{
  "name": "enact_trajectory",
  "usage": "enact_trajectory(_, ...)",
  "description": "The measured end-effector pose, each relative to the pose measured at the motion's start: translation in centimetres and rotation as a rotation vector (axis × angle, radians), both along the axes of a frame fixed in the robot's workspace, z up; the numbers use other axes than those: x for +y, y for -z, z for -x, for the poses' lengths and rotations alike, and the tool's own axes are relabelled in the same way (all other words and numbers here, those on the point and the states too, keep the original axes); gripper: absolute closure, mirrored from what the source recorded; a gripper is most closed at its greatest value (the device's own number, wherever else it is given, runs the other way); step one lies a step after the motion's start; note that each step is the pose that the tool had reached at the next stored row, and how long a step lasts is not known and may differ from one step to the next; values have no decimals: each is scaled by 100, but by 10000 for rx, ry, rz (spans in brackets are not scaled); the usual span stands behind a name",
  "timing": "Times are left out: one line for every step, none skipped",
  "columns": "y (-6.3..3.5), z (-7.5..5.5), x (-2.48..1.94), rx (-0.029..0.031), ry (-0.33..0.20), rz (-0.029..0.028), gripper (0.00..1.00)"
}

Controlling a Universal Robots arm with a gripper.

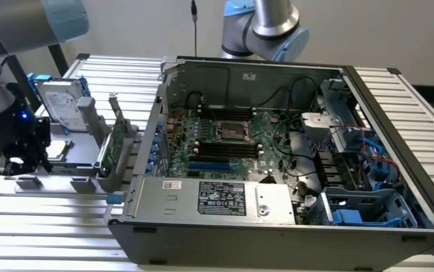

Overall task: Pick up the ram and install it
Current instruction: 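Pick up the ram and move it above insertion slot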

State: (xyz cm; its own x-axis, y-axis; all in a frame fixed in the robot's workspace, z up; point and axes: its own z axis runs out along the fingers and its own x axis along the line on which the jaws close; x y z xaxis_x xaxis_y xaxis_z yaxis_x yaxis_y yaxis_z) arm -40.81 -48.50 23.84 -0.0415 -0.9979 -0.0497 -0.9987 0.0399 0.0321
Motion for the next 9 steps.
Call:
enact_trajectory(-46, 0, 0, -1, -3, -1, 87)
enact_trajectory(-91, 0, 0, 0, -5, 1, 87)
enact_trajectory(-137, 0, 0, 0, -8, 0, 87)
enact_trajectory(-184, 0, 0, -1, -13, -1, 87)
enact_trajectory(-228, 0, 0, 0, -16, 0, 87)
enact_trajectory(-273, 0, 0, -1, -20, -1, 87)
enact_trajectory(-318, 0, 0, -1, -23, -1, 87)
enact_trajectory(-364, 0, 0, 0, -28, -2, 87)
enact_trajectory(-409, 0, 0, 0, -32, -4, 87)
